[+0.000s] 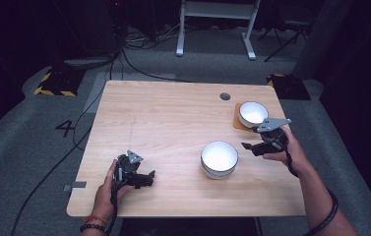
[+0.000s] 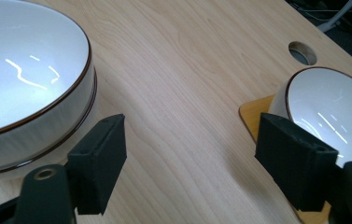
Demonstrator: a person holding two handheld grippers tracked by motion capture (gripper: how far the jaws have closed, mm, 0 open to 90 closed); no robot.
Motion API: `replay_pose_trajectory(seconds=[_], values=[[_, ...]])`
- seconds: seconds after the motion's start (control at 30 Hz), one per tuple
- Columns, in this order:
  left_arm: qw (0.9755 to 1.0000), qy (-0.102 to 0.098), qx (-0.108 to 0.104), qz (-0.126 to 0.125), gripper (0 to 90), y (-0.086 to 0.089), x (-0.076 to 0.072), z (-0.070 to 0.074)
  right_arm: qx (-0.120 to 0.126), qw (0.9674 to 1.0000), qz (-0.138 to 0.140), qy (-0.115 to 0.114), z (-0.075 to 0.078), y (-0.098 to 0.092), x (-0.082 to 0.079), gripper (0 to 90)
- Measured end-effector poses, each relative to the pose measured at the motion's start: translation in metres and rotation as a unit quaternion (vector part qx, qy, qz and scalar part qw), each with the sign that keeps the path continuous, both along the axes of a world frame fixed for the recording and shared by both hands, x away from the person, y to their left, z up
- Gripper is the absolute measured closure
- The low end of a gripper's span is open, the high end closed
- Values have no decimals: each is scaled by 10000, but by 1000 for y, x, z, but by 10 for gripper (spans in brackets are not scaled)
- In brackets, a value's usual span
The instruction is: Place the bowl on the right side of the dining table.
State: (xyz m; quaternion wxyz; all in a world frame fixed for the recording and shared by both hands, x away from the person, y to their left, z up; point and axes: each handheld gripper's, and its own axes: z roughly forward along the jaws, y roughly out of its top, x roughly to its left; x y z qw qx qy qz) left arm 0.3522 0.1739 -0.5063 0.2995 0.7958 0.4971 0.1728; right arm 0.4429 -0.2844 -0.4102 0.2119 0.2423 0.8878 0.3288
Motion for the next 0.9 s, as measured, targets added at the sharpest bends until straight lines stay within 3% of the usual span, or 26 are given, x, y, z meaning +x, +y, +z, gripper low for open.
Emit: replay_pose_trajectory(seconds=[0.17, 0.2, 0.63, 0.77, 0.87, 0.9], values=[[10000, 0, 0, 1, 2, 0, 0, 0, 20, 9999, -77, 86, -5, -1, -6, 251], [10000, -1, 0, 2, 2, 0, 0, 0, -103, 9999, 6, 28, -6, -4, -5, 253], [10000, 4, -4, -1, 2, 0, 0, 0, -256, 9996, 30, 132, -16, -9, -16, 251], [10000, 4, -4, -1, 2, 0, 0, 0, -199, 9995, -108, 204, -19, -7, -21, 252], [10000, 4, -4, -1, 2, 0, 0, 0, -293, 9992, -162, 204, -22, -8, -25, 251], [10000, -2, 1, 1, 2, 0, 0, 0, -293, 9994, -57, 202, -23, -9, -25, 251]])
